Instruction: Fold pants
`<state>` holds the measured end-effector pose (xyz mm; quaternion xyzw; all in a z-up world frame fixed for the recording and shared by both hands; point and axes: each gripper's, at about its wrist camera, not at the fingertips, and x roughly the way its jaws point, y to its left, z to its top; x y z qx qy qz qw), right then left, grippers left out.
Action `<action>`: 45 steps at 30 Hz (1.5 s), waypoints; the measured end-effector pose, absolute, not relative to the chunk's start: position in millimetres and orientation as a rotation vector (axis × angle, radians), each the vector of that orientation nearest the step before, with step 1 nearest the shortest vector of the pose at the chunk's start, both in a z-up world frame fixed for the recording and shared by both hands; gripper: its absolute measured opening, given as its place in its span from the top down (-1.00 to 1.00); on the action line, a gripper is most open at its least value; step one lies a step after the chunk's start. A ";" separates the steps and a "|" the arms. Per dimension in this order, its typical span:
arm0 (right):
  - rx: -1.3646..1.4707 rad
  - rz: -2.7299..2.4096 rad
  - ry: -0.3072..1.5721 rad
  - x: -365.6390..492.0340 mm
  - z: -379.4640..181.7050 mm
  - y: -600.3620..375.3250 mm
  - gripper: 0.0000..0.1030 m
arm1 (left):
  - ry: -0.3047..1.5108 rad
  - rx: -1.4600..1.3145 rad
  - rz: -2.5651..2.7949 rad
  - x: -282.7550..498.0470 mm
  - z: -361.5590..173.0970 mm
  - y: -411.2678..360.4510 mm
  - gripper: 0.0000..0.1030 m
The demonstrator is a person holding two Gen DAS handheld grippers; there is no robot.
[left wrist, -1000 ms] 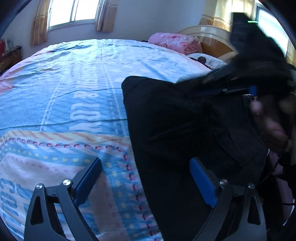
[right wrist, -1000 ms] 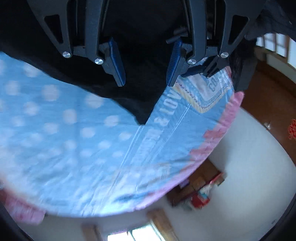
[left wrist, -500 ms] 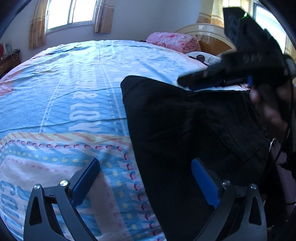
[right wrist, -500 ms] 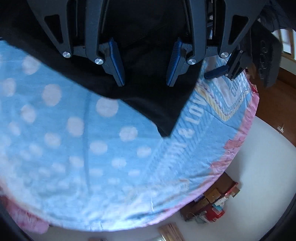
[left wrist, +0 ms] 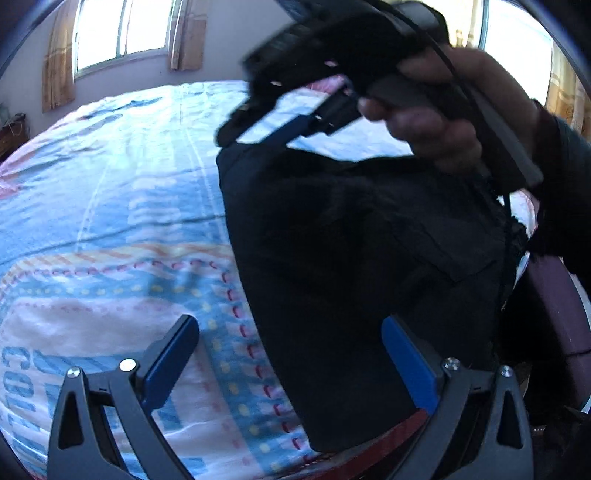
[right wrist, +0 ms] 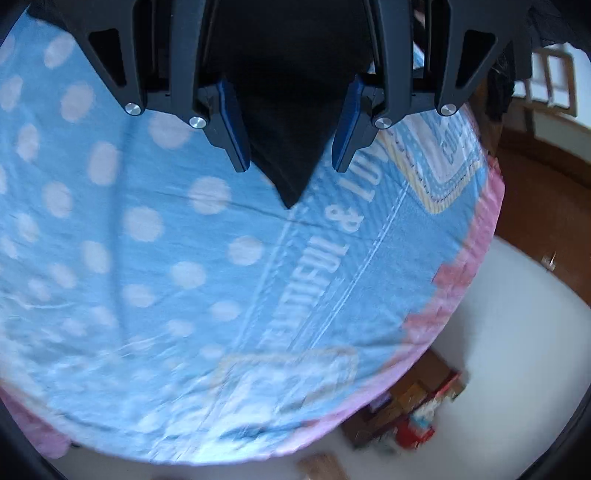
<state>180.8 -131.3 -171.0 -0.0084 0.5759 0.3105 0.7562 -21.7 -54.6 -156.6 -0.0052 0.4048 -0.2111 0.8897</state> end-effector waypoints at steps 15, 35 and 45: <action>-0.119 0.661 1.201 197.2 -185.2 -118.3 0.73 | 0.805 0.017 -0.447 -26.7 -158.2 -57.6 -1.00; 0.299 0.500 1.098 133.7 -187.6 -264.9 0.21 | 0.820 0.007 -0.497 0.5 -148.7 -86.3 -1.00; 0.189 0.432 0.953 74.1 -134.8 -286.3 0.17 | 0.741 0.012 -0.442 14.4 -99.9 -63.6 -1.00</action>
